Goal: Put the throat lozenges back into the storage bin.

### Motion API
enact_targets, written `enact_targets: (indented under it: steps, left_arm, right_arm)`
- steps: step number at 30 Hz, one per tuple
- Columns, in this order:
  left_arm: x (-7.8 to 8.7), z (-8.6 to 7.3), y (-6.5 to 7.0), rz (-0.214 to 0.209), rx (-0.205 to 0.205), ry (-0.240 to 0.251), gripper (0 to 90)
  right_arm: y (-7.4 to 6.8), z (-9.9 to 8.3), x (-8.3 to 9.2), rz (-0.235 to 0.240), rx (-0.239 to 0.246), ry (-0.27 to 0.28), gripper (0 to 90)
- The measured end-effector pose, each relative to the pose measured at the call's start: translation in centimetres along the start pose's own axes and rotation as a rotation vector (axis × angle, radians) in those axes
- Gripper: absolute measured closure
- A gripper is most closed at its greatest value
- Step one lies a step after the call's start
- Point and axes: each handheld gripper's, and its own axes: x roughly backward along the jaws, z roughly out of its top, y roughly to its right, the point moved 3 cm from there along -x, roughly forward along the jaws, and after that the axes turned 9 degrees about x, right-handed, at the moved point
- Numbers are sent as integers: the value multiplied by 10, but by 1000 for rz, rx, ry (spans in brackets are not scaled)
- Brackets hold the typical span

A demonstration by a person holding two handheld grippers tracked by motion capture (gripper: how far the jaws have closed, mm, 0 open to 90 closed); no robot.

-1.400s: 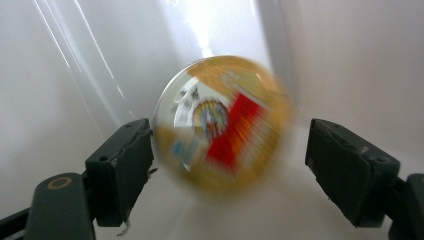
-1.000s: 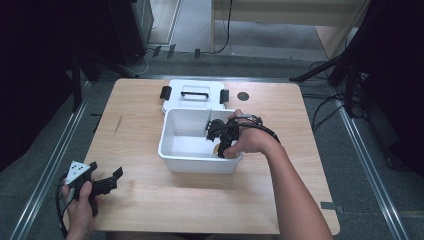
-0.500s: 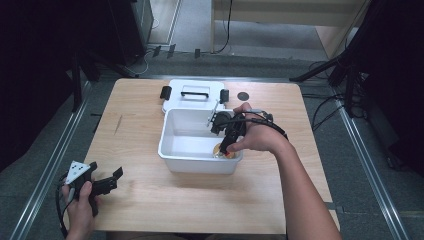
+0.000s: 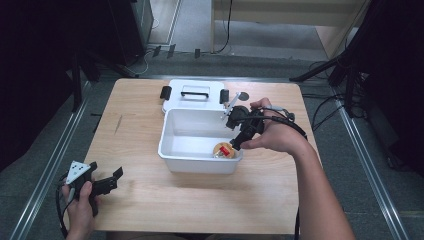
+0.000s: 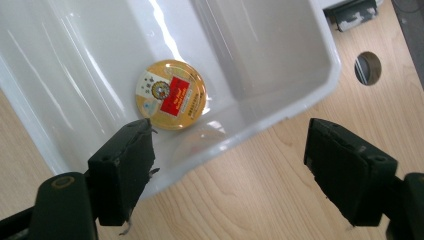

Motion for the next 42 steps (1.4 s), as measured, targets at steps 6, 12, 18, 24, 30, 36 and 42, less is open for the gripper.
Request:
enact_targets:
  steps: [6,12,18,24,30,36,42]
  left_arm:
    - [0,0,0,0,-6,-4,0]
    - [0,0,0,1,-7,-3,0]
    - [0,0,0,3,-6,-3,0]
    - [0,0,0,1,-4,-5,0]
    - [0,0,0,1,-4,-5,0]
    - [0,0,0,3,-6,-5,0]
    - [0,0,0,3,-7,-5,0]
  right_arm:
    - [3,-15,6,-10,-31,-1,191]
    - [3,-30,6,-3,-88,-9,155]
    - [4,-47,4,-24,-149,-18,129]
    - [5,-67,-1,-12,-253,-24,23]
    - [3,-91,-5,-1,-351,34,0]
    - [-1,-119,-12,-42,-441,61,0]
    - [-7,-142,-16,-64,-497,118,0]
